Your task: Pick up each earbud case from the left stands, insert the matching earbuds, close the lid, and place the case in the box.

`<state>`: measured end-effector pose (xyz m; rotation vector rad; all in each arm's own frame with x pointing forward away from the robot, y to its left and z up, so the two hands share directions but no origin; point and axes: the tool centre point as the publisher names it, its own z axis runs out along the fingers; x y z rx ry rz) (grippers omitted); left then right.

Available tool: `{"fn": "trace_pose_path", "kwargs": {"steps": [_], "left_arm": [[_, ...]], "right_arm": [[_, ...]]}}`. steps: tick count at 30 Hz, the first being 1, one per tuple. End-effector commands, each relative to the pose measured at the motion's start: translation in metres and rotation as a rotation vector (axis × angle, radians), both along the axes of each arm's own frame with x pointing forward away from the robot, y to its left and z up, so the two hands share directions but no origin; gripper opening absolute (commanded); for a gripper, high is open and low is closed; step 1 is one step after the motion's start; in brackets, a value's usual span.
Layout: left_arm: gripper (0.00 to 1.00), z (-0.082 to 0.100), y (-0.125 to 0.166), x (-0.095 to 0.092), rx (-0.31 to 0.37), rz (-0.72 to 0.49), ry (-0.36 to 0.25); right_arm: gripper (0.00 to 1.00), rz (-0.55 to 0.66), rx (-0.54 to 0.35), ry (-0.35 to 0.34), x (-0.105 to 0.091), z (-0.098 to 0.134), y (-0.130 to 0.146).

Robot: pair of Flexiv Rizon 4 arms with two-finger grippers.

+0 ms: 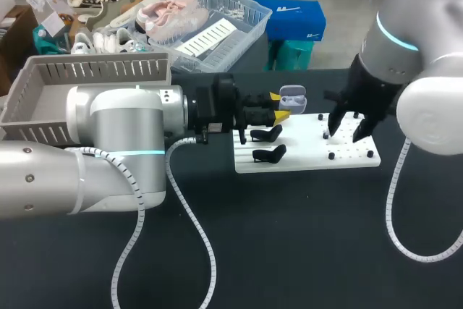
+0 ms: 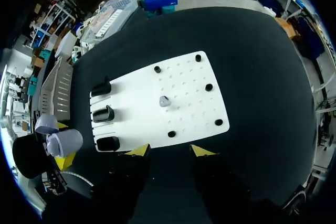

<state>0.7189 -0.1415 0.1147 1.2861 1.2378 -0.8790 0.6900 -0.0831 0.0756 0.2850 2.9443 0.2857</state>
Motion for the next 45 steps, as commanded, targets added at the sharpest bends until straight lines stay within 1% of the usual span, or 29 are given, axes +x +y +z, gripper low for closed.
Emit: {"fn": "trace_pose_path", "kwargs": {"steps": [1,2,7,9,10,16,21,23,26,31,38,44,45], "left_arm": [[0.0,0.0,0.0,0.0,-0.002,0.004,-0.002],[0.0,0.0,0.0,0.0,-0.002,0.004,-0.002],[0.0,0.0,0.0,0.0,-0.002,0.004,-0.002],[0.0,0.0,0.0,0.0,-0.002,0.004,-0.002],[0.0,0.0,0.0,0.0,-0.002,0.004,-0.002],[0.0,0.0,0.0,0.0,-0.002,0.004,-0.002],[0.0,0.0,0.0,0.0,-0.002,0.004,-0.002],[0.0,0.0,0.0,0.0,-0.002,0.004,-0.002],[0.0,0.0,0.0,0.0,-0.002,0.004,-0.002],[0.0,0.0,0.0,0.0,-0.002,0.004,-0.002],[0.0,0.0,0.0,0.0,-0.002,0.004,-0.002],[0.0,0.0,0.0,0.0,-0.002,0.004,-0.002],[0.0,0.0,0.0,0.0,-0.002,0.004,-0.002]], "right_arm": [[0.45,0.033,0.031,0.022,0.02,-0.017,0.002],[0.46,0.039,0.034,0.021,0.022,-0.02,0.003],[0.45,0.086,0.07,0.002,0.033,-0.029,0.003],[0.45,0.102,0.112,-0.008,0.035,-0.032,0.001],[0.44,0.117,0.107,-0.011,0.036,-0.033,0.0],[0.44,0.145,0.099,-0.014,0.042,-0.036,-0.001],[0.43,0.14,0.116,-0.005,0.046,-0.038,-0.001],[0.43,0.134,0.11,0.003,0.046,-0.039,-0.001],[0.42,0.11,0.125,0.003,0.048,-0.042,0.0],[0.41,0.104,0.135,0.005,0.051,-0.046,0.005],[0.39,0.099,0.14,0.013,0.051,-0.047,0.009],[0.35,0.09,0.148,0.017,0.052,-0.051,0.009],[0.33,0.088,0.15,0.016,0.053,-0.051,0.009]]}}
